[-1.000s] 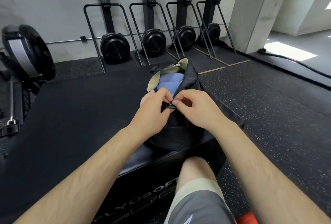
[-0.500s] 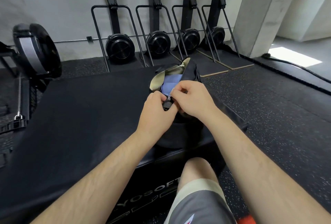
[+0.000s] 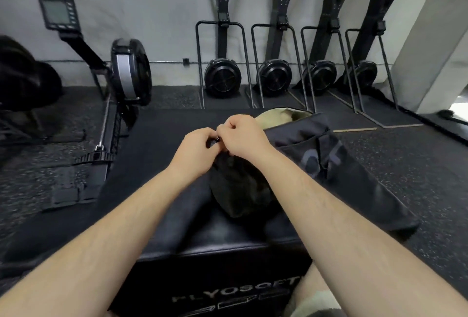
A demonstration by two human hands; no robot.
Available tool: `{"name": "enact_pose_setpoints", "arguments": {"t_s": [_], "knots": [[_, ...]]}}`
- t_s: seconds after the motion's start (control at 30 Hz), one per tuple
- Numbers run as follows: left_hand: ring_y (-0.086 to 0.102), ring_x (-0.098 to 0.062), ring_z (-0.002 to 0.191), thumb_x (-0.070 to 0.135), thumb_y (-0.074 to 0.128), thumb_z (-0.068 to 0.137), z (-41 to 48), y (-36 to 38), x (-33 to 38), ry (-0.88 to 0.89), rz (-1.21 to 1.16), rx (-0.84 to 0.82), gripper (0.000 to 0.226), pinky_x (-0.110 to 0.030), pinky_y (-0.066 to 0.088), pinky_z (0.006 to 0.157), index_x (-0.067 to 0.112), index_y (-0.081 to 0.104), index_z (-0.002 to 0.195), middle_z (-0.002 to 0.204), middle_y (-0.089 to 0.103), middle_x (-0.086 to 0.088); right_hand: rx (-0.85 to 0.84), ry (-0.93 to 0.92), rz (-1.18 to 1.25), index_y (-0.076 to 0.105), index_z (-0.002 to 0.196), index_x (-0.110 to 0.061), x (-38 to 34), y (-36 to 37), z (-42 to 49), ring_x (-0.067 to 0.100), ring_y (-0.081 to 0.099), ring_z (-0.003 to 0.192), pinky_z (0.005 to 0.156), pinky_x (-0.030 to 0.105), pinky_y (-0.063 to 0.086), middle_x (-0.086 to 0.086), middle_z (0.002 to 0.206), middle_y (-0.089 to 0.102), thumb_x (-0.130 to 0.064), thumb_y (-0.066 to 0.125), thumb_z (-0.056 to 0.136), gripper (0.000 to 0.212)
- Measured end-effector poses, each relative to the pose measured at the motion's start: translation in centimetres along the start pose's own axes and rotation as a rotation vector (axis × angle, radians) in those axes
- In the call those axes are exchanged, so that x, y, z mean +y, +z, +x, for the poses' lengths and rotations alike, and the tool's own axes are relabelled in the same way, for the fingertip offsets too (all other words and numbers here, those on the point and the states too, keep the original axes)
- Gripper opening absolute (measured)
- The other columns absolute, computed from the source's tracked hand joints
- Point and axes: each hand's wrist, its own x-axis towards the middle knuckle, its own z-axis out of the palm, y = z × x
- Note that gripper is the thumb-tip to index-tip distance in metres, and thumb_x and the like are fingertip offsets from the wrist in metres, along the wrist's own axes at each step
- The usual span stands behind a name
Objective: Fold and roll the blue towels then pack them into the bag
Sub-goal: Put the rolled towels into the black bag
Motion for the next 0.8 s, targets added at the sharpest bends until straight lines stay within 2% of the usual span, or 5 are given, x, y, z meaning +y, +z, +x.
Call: {"name": "enact_pose_setpoints", "arguments": {"t_s": [0.23,0.37,0.57,0.67,0.8], "knots": [[0.056,-0.014,0.076,0.010,0.058,0.094,2.5,-7.0,-6.9,-0.046,0.149,0.009,0.025,-0.016,0.033,0.058,0.024,0.056,0.073,0.076,0.060,0.009,-0.056,-0.039,-0.038,0.053,0.066,-0.018,-6.7,7.5,3.7,0.026,0.065,0.081,0.076,0.037,0.054,0.002,0.075,0.067,-0.030,0.053,0.092,0.029],[0.058,-0.017,0.092,0.012,0.062,0.097,3.1,-9.6,-10.5,-0.067,0.207,0.047,0.007,-0.024,0.036,0.074,0.014,0.067,0.093,0.095,0.069,0.002,-0.018,-0.056,-0.157,0.045,0.071,-0.018,-8.3,10.0,4.7,0.028,0.058,0.087,0.072,0.036,0.044,0.003,0.089,0.063,-0.030,0.049,0.095,0.027],[0.061,-0.030,0.108,0.007,0.059,0.096,3.0,-12.6,-14.4,-0.185,0.339,0.203,0.013,-0.033,0.042,0.087,0.010,0.070,0.101,0.107,0.071,-0.008,0.089,0.029,-0.310,0.055,0.088,-0.012,-4.6,6.5,6.4,0.030,0.056,0.085,0.068,0.033,0.040,0.006,0.096,0.064,-0.029,0.048,0.092,0.018],[0.060,-0.027,0.118,0.021,0.060,0.095,3.9,-10.7,-12.2,-0.023,0.478,0.254,0.022,-0.041,0.044,0.100,0.019,0.073,0.113,0.118,0.072,0.000,0.080,0.024,-0.300,0.057,0.088,-0.014,-3.5,5.2,6.5,0.030,0.060,0.086,0.065,0.033,0.040,0.004,0.096,0.066,-0.030,0.049,0.092,0.018],[0.061,-0.020,0.117,0.036,0.060,0.098,6.2,-5.5,-7.9,0.157,0.425,0.059,0.024,-0.044,0.042,0.103,0.024,0.072,0.115,0.118,0.071,0.006,0.080,-0.023,-0.305,0.055,0.084,-0.017,-3.1,4.5,5.9,0.028,0.059,0.086,0.067,0.033,0.040,0.001,0.093,0.065,-0.030,0.051,0.093,0.017]]}}
